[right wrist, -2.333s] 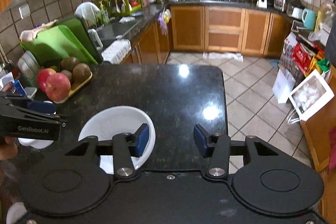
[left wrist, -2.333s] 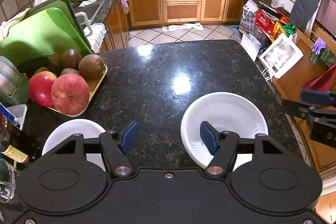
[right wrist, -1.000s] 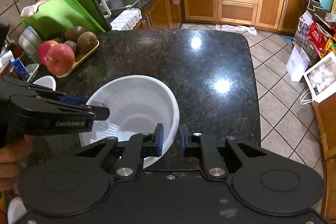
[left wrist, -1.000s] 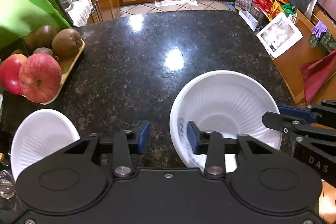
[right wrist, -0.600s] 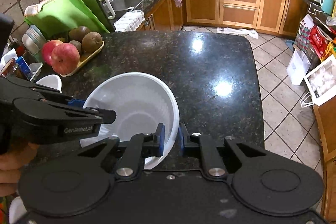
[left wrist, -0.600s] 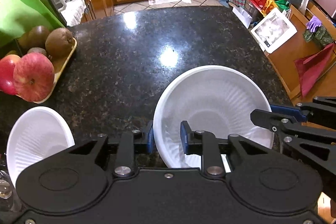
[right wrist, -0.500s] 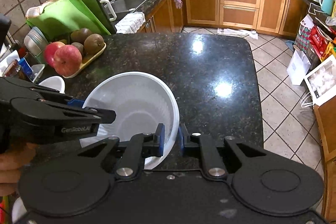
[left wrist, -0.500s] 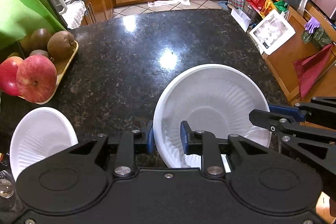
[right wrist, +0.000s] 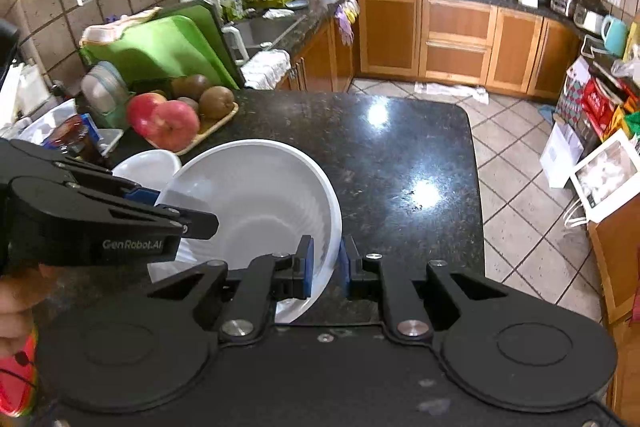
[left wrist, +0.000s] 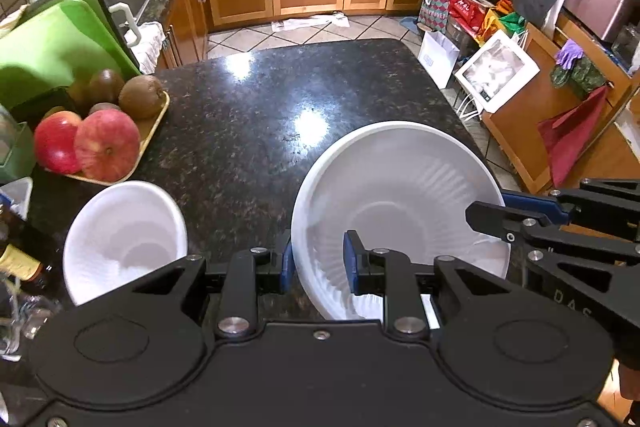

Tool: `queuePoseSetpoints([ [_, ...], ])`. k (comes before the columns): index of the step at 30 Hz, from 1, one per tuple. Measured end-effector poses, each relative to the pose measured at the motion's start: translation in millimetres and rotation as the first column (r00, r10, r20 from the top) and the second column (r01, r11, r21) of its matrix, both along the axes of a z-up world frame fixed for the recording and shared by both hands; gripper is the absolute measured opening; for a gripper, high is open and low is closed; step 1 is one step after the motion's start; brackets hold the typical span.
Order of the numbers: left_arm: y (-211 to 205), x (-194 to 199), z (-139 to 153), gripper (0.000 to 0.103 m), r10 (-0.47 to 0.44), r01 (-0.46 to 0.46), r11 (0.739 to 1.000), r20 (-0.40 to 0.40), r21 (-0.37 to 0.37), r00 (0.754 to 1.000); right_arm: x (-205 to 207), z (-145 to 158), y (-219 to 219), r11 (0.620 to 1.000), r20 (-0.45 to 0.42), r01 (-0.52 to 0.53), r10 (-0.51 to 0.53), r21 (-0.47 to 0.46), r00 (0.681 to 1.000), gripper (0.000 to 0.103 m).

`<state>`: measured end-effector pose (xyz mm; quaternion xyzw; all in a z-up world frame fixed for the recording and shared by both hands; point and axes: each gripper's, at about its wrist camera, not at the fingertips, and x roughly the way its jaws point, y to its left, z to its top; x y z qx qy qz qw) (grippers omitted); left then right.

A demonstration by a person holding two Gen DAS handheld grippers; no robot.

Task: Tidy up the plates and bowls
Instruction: 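Lift the second white bowl with the left gripper over the first bowl, then lower the second white bowl into the first bowl and open the left gripper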

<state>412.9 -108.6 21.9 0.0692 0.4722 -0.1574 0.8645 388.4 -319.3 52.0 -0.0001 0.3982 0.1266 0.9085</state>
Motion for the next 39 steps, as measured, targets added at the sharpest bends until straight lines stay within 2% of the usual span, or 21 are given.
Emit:
queuePoseSetpoints([
  [8, 21, -39, 15, 0.032, -0.006, 0.006, 1.0, 0.016, -0.006, 1.0, -51, 23, 19, 0.999, 0.062, -0.023, 0.021, 0.023, 0.998, 0.015],
  [14, 47, -76, 18, 0.032, -0.005, 0.006, 0.999, 0.029, -0.034, 1.0, -94, 21, 37, 0.998, 0.099, -0.048, 0.044, 0.033, 0.994, 0.014],
  [21, 69, -116, 15, 0.032, 0.0, 0.002, 1.0, 0.095, -0.02, 0.995, -135, 6, 53, 0.995, 0.071, -0.066, 0.06, 0.081, 0.996, 0.014],
  [29, 85, -145, -1, 0.032, -0.04, 0.044, 0.999, 0.11, -0.026, 0.993, -167, -11, 62, 0.993, 0.042, -0.034, 0.03, 0.109, 0.999, 0.014],
  [32, 86, -150, -7, 0.032, -0.042, 0.044, 0.999, 0.111, -0.021, 0.993, -172, -17, 64, 0.994, 0.029, -0.028, 0.024, 0.11, 0.999, 0.014],
  [39, 91, -148, -23, 0.032, -0.036, 0.038, 0.999, 0.059, -0.03, 0.998, -163, -29, 65, 0.992, -0.018, -0.019, 0.022, 0.121, 1.0, 0.014],
])
